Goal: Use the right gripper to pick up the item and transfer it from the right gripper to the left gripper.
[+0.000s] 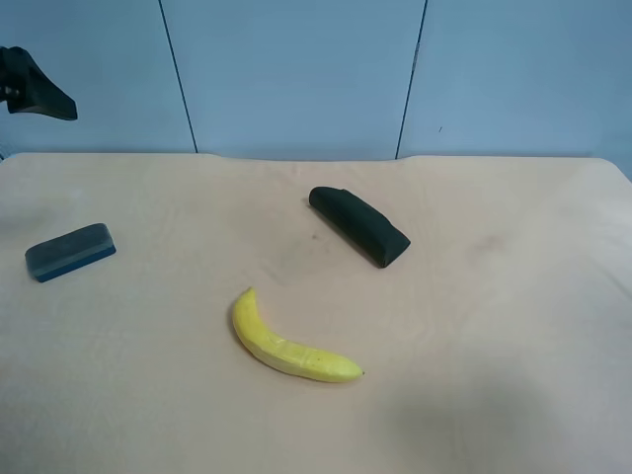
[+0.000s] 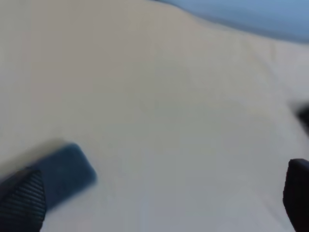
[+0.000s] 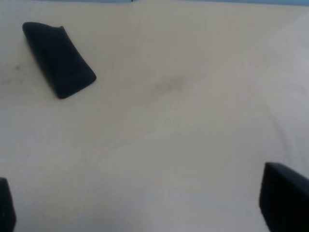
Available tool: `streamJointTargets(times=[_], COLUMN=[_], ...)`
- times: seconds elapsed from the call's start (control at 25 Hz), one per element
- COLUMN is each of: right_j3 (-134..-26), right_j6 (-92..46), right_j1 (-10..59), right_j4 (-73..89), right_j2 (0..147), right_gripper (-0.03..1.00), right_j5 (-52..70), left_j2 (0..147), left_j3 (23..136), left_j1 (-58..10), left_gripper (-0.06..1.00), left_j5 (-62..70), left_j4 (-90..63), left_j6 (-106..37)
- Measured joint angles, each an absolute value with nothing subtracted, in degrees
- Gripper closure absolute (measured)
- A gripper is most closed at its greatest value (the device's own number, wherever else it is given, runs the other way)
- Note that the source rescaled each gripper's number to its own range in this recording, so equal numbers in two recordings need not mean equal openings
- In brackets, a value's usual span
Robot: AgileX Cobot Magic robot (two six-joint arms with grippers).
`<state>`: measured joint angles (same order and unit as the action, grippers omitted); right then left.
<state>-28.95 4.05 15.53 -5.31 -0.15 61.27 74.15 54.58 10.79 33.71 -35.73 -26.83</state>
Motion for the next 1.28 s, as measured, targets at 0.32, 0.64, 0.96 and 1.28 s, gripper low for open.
streamJointTargets(times=[0.32, 0.64, 0.96, 1.28], right_j3=[-28.9, -28.9, -28.9, -28.9], right_j6=[4.1, 4.1, 4.1, 4.1], right_j1=[15.5, 15.5, 15.5, 15.5], right_j4=[-5.3, -5.3, -5.3, -5.3], right_j2=[-0.1, -0.1, -0.1, -0.1], right_gripper=[-0.03, -0.03, -0.03, -0.03], right_j5=[61.3, 61.3, 61.3, 61.3], left_j2=[55.7, 36.9, 17.1, 1.2], left_j3=[54.6, 54.6, 44.8, 35.5], left_j1=[10.8, 10.8, 9.9, 9.9], left_gripper=[-0.04, -0.05, -0.05, -0.05], left_j5=[51.7, 62.3, 66.5, 66.3], left_j4=[-30.2, -17.8, -14.4, -7.9], left_j6=[-21.0, -11.4, -9.2, -7.6])
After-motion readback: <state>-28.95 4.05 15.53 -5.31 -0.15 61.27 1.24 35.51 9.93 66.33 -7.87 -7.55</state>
